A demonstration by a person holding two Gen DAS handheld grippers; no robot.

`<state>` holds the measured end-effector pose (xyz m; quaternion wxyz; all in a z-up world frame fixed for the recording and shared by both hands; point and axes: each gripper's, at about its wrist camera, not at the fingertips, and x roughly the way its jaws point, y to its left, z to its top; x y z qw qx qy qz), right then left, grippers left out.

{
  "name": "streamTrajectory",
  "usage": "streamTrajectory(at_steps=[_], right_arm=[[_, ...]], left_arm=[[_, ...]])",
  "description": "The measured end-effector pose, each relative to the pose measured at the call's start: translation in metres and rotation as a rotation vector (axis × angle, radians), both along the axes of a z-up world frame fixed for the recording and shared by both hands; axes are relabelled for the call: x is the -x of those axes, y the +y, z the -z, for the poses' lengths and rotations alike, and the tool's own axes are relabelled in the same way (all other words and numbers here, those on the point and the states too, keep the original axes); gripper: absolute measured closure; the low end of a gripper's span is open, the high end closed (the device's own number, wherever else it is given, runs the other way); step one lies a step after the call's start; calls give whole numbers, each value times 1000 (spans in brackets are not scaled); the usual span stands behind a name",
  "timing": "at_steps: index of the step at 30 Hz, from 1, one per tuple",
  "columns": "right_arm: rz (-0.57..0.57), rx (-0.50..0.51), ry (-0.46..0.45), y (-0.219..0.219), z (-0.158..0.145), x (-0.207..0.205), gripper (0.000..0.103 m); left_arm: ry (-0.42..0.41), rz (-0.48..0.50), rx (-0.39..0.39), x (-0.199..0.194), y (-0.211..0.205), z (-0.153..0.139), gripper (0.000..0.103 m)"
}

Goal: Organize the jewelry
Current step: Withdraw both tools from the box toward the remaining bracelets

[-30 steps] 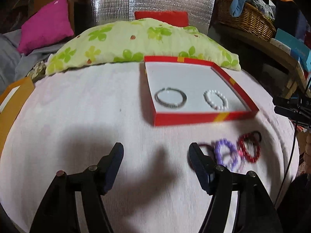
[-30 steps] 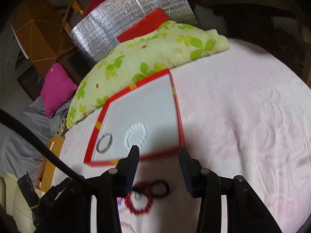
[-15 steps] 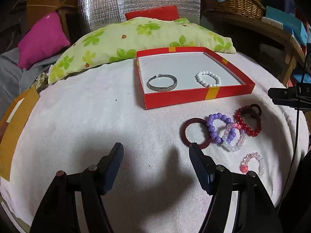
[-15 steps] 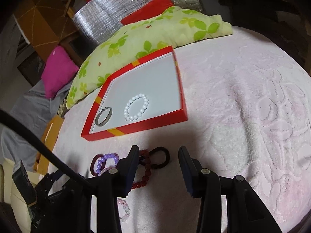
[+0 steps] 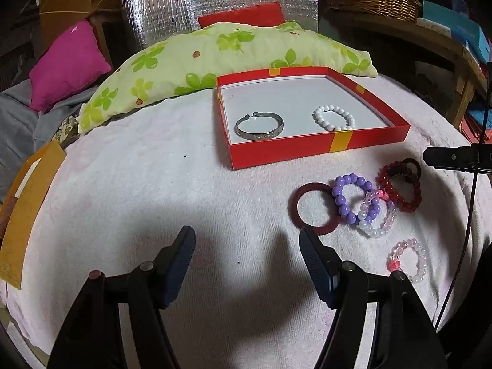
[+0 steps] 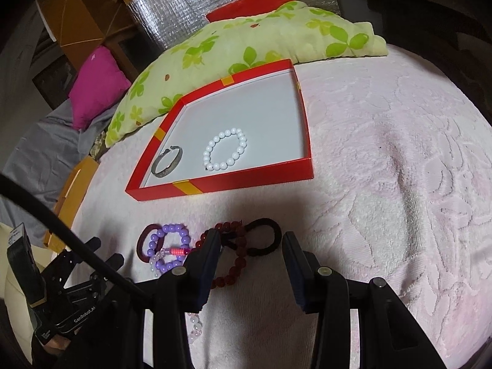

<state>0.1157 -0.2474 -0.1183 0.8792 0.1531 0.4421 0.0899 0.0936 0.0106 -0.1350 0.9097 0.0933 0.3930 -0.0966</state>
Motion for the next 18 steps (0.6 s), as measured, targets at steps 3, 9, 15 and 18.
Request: streamTrajectory(at_steps=[3,9,15,18], right_arm=[[-7,7,4,1,1,0,58],[-25,17,10,3,4,1,58],[-24,22,22,-3,10,4,58],[-28,17,28,-7,12,5,58]], left_arm=[[-2,4,-8,1,-1,0,32],[0,5,-15,1,-1,1,32],[2,11,-27,0,-4,3,32],[3,15,-30,0,-5,4,32]])
